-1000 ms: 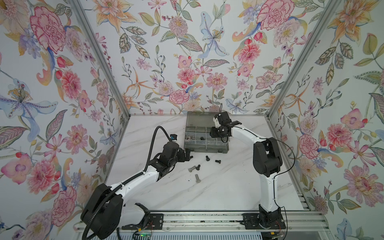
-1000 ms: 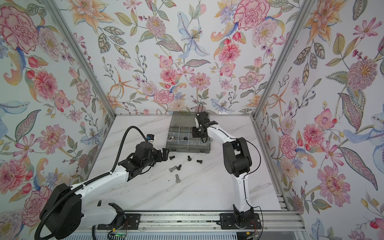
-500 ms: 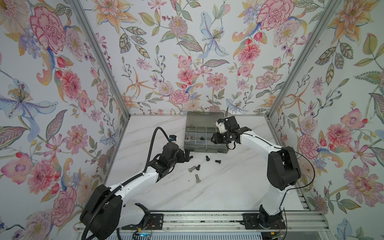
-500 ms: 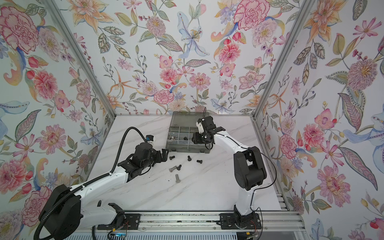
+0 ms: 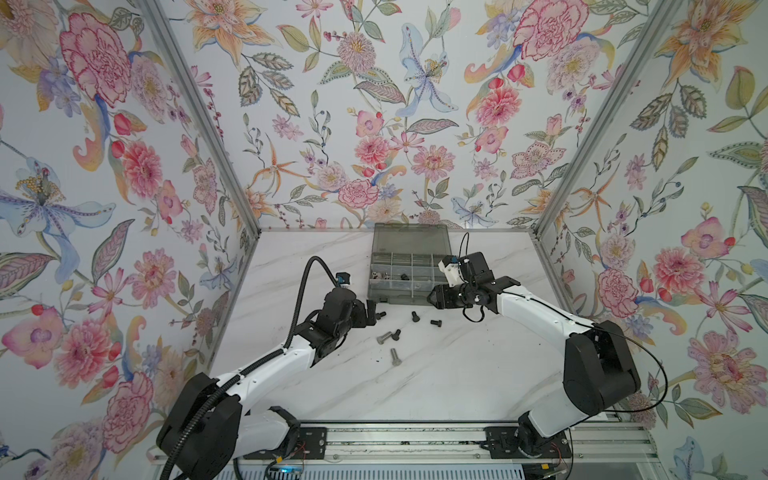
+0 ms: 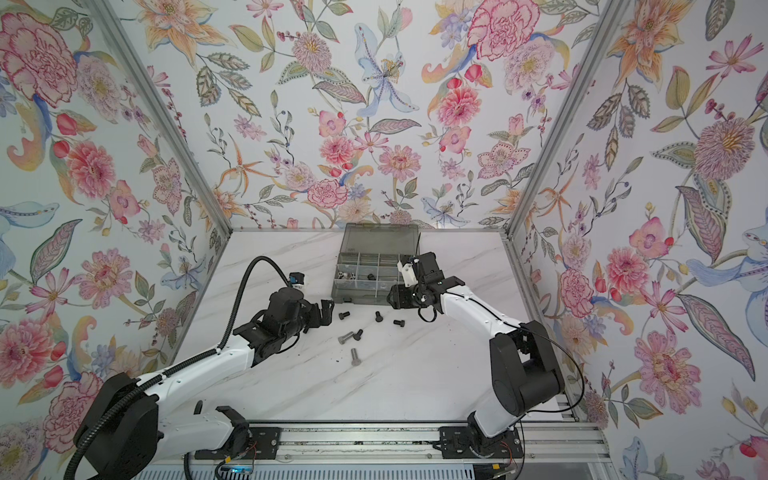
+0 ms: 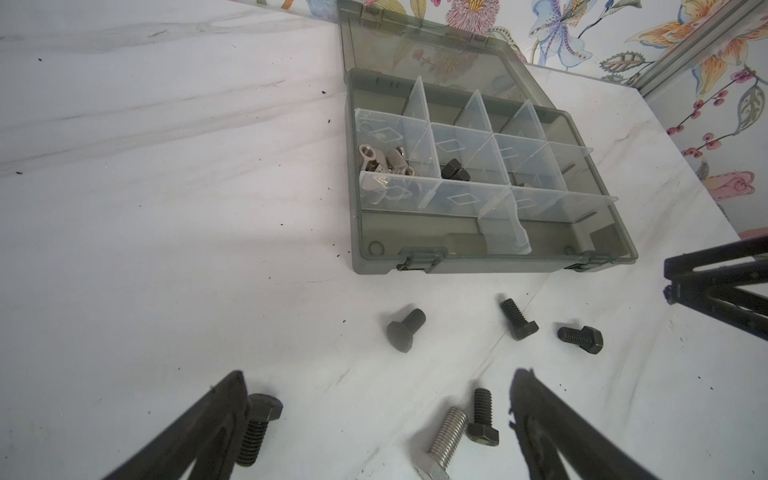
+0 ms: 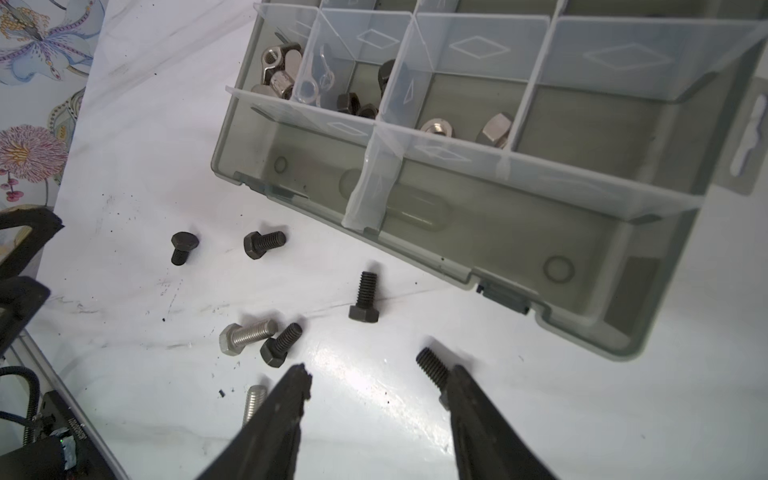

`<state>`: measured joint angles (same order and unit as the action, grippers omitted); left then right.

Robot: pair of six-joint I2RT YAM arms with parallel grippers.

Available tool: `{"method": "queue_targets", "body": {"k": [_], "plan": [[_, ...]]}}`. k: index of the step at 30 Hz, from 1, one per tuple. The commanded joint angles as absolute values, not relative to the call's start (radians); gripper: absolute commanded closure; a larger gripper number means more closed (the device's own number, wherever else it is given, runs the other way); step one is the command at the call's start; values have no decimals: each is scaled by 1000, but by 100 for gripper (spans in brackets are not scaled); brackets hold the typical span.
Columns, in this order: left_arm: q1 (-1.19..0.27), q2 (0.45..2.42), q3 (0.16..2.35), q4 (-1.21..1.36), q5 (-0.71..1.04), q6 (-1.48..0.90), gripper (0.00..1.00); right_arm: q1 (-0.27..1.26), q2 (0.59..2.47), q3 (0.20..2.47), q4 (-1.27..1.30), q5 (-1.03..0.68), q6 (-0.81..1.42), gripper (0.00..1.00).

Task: Sort the screws and nuts into containers
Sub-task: 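Withdraw the right gripper from the box back over the bolts, then move the left gripper over a dark hex bolt and lower around it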

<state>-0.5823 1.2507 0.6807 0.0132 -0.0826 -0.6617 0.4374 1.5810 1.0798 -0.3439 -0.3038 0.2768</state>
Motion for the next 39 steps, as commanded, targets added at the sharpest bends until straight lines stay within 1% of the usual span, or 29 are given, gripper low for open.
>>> {"method": "queue_targets", "body": {"k": [1, 14, 39], "plan": [[-567, 1233, 690, -31, -115, -637, 1, 443, 1539, 1027, -319, -296, 293, 42], [-556, 1232, 695, -54, -124, -622, 0, 440, 1476, 933, -314, -259, 310, 41], [-530, 1238, 671, -46, -103, -614, 1, 441, 1507, 911, -309, -249, 322, 40]]}}
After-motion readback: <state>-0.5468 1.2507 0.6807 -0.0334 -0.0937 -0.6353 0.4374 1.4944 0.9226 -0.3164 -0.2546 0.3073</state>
